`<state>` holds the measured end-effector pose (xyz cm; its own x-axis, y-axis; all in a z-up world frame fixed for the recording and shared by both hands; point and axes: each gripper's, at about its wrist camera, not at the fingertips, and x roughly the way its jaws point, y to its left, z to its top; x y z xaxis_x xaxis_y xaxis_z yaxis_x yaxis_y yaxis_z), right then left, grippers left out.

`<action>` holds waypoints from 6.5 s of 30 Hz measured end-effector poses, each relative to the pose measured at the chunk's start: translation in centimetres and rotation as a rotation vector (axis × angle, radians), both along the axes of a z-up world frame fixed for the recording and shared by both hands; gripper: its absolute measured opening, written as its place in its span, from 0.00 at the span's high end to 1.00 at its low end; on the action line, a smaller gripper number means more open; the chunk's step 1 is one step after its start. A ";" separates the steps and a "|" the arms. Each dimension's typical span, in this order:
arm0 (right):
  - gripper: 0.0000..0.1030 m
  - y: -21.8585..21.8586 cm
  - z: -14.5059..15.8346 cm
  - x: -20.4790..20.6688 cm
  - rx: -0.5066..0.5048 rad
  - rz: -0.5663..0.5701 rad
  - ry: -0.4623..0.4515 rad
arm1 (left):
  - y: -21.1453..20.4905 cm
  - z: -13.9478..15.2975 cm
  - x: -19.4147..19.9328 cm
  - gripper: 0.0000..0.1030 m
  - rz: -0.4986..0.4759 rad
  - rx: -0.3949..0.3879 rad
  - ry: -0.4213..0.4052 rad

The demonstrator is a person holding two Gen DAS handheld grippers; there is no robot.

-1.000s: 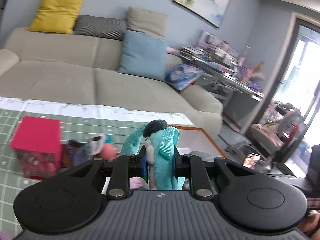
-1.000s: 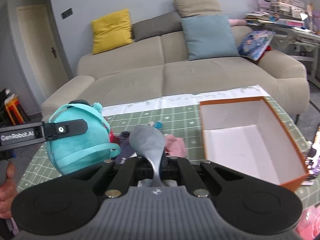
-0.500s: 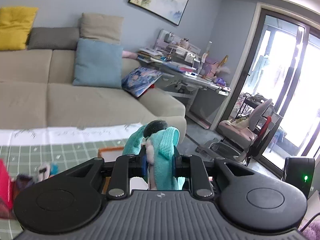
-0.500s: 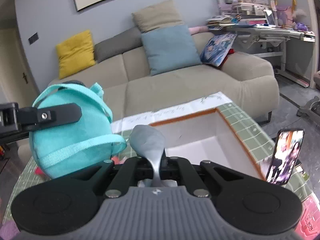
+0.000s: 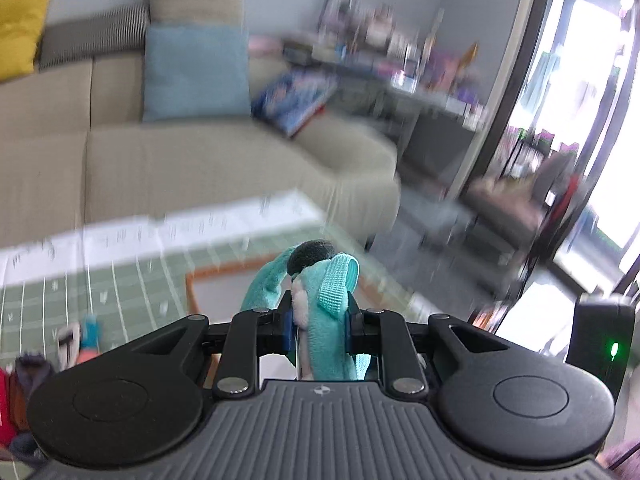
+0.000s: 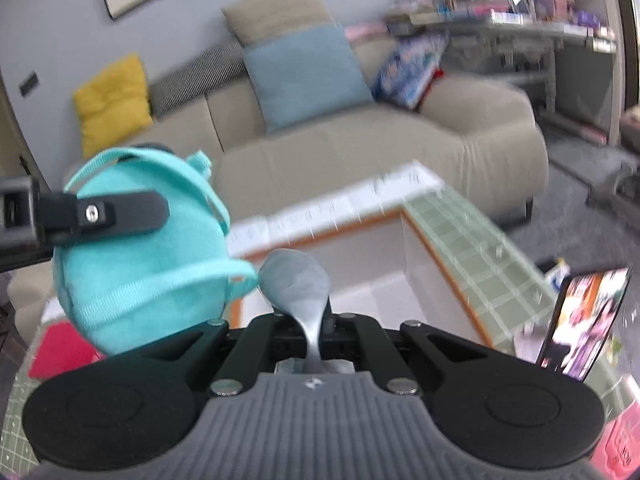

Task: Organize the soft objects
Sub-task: 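Carry the teal plush and silver cloth over the orange box with both tools, then open the left tool to drop the plush while the right tool releases the cloth into the box, then withdraw both tools from the orange box back over the table, then grasp the clear plastic bag with yellow print with the left tool, then grasp the pink embroidered pouch with the right tool while the left tool holds the bag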

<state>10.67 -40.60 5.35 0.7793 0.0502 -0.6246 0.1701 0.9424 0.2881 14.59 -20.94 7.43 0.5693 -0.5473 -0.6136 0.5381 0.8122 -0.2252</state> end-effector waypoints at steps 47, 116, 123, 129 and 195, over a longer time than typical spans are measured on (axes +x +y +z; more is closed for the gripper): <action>0.50 2.3 -8.9 2.9 -0.175 0.112 0.455 | -3.9 -5.6 2.2 0.49 -0.100 0.448 0.206; 0.62 21.8 -11.1 -5.2 -0.128 0.433 0.364 | 22.9 -15.9 -9.1 0.27 0.346 0.206 0.460; 0.72 22.1 -12.5 -4.3 -0.110 0.446 0.405 | 22.2 -16.6 -9.0 0.41 0.344 0.243 0.420; 0.90 23.0 -13.5 -3.9 -0.091 0.494 0.431 | 21.7 -16.7 -8.8 0.61 0.325 0.267 0.374; 0.39 22.0 -12.1 4.2 -0.382 0.411 0.120 | 21.6 -12.8 -1.4 1.00 0.381 0.144 0.105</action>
